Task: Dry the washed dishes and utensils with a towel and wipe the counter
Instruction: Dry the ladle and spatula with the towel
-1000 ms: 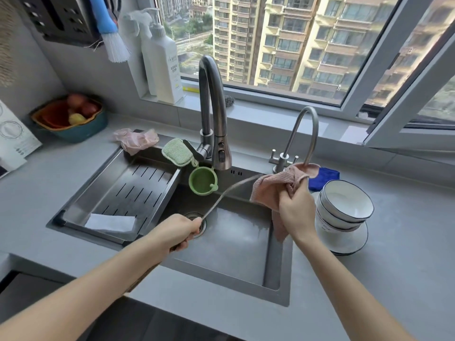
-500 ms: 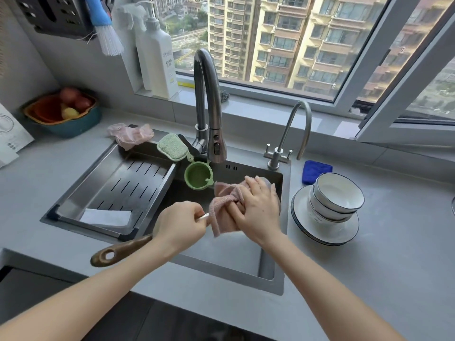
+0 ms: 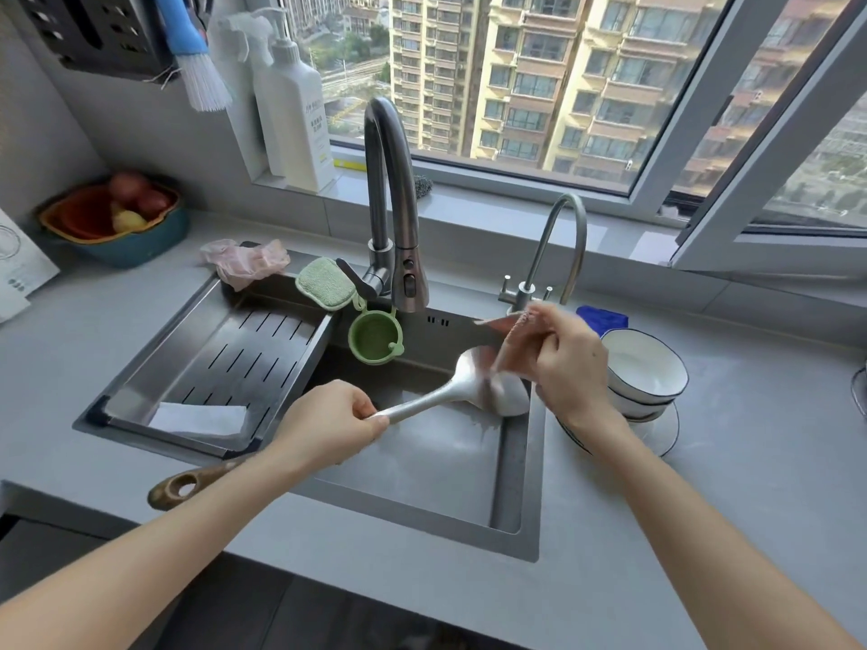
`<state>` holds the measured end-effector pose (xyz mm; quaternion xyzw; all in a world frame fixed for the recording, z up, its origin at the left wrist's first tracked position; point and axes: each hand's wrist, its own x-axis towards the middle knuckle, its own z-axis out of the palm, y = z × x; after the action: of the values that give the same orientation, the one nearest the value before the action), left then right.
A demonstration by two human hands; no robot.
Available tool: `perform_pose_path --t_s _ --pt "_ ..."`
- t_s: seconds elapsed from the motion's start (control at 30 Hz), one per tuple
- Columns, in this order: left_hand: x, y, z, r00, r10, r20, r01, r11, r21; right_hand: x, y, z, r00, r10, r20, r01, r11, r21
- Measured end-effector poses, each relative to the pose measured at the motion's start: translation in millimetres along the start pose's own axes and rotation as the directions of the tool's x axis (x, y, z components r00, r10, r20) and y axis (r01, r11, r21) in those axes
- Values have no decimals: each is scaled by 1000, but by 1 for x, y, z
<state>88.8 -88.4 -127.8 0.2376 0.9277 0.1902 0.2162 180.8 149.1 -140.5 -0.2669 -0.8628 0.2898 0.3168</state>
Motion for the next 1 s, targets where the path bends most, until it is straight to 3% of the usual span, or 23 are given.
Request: perform_pose_path --t_s 0.03,0.1,0.17,0.2,0.23,0.3,0.33,0.37,0.43,0.47,0.53,0.63,0.77,1.0 --pt "1 1 -1 1000 -1 -2 2 999 40 4 -8 -6 993 -78 -92 73 996 -57" --pt "1 3 -1 1000 6 -4 -6 997 82 12 -20 -14 909 -333 -250 226 899 -375" --pt "3 5 -2 1000 26 -11 -25 997 74 11 -20 -11 843 -510 -172 298 709 -639" --pt "4 6 -2 999 37 -16 -36 998 56 7 -19 -5 846 -532 -31 380 643 -665" --pt "5 7 -3 999 48 -19 -47 998 31 0 -17 2 851 -509 127 471 636 -612" --pt "6 8 -5 998 60 -6 -60 998 -16 -13 -15 8 860 -350 372 480 804 -352" --pt "5 6 -5 998 60 6 -60 997 -40 -14 -17 1 858 -214 467 337 921 -196" --pt "4 3 -5 998 52 19 -50 995 -81 -12 -18 -8 812 -91 577 128 991 -25" --pt "3 -3 -3 998 38 51 -27 978 -207 -7 -15 -26 664 -34 747 -167 967 192" --pt "3 -6 -4 997 44 64 -26 964 -263 -5 -12 -33 618 -61 784 -170 963 209" --pt "4 -9 -6 995 75 72 -47 943 -329 -3 -6 -39 625 -116 772 15 990 137" --pt "4 -9 -8 987 147 69 -116 935 -336 0 3 -39 742 -310 595 388 922 -3" --pt "4 6 -3 968 240 71 -202 917 -344 -7 -10 -20 759 -381 528 470 882 -39" --pt "7 12 -5 952 303 -51 -306 950 -66 -8 -7 -6 738 -510 443 608 786 -108"
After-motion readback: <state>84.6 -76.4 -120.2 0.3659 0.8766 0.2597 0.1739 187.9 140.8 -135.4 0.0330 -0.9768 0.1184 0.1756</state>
